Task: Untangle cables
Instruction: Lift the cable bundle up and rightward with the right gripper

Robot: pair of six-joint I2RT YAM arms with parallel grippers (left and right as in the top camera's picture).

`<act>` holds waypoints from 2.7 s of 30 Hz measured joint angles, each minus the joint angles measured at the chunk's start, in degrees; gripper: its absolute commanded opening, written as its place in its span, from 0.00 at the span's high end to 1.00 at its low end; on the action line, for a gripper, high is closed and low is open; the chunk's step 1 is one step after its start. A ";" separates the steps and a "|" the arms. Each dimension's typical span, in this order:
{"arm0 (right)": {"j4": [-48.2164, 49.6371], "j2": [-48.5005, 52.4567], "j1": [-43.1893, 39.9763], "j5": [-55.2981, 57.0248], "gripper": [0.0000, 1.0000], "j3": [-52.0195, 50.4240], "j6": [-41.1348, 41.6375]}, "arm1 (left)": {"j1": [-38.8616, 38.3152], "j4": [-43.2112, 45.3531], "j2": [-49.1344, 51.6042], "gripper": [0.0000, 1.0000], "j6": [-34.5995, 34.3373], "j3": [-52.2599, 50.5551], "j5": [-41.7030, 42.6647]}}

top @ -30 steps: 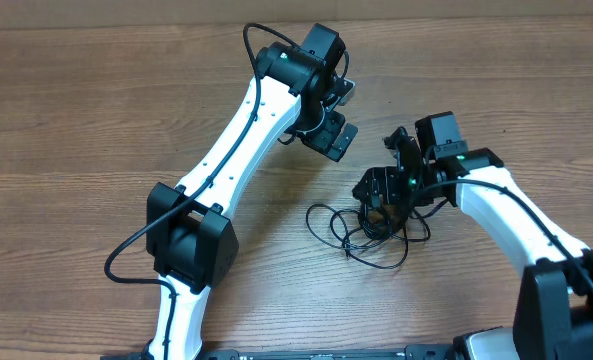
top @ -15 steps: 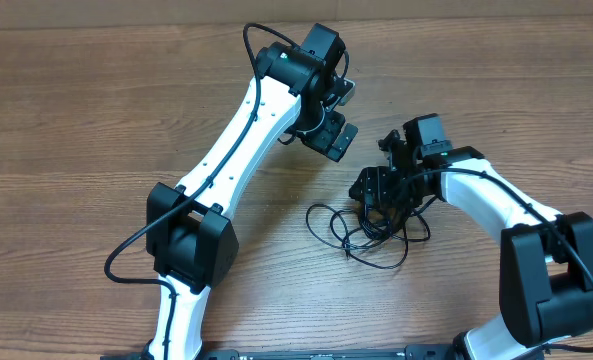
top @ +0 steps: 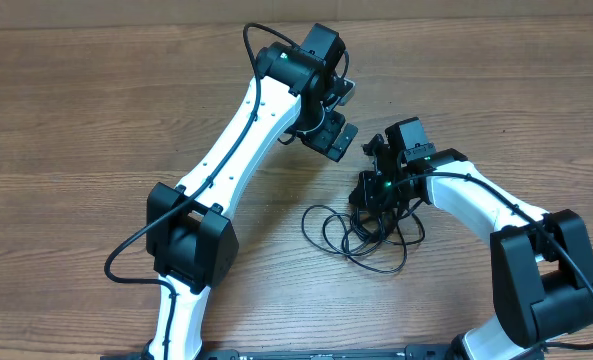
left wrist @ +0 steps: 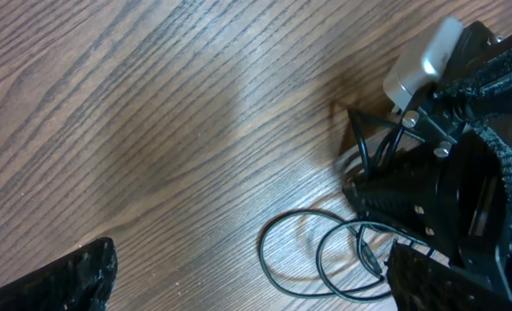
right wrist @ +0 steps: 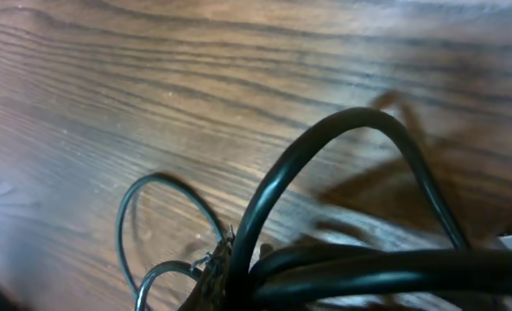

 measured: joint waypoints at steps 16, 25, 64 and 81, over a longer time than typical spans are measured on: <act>-4.15 -15.61 -16.46 -18.29 0.96 0.00 0.11 | 0.00 0.00 0.00 0.00 0.00 0.00 0.00; 2.40 -31.04 -24.13 -23.15 0.96 0.00 -1.38 | 0.00 0.02 0.00 0.00 0.00 0.00 0.00; 21.92 -41.48 -24.17 -12.17 0.96 -0.02 23.26 | 0.37 5.84 0.00 0.00 11.69 0.00 47.76; 24.41 -38.23 -24.17 -7.39 0.96 -0.04 27.30 | 0.31 12.61 0.00 0.00 21.88 0.00 70.51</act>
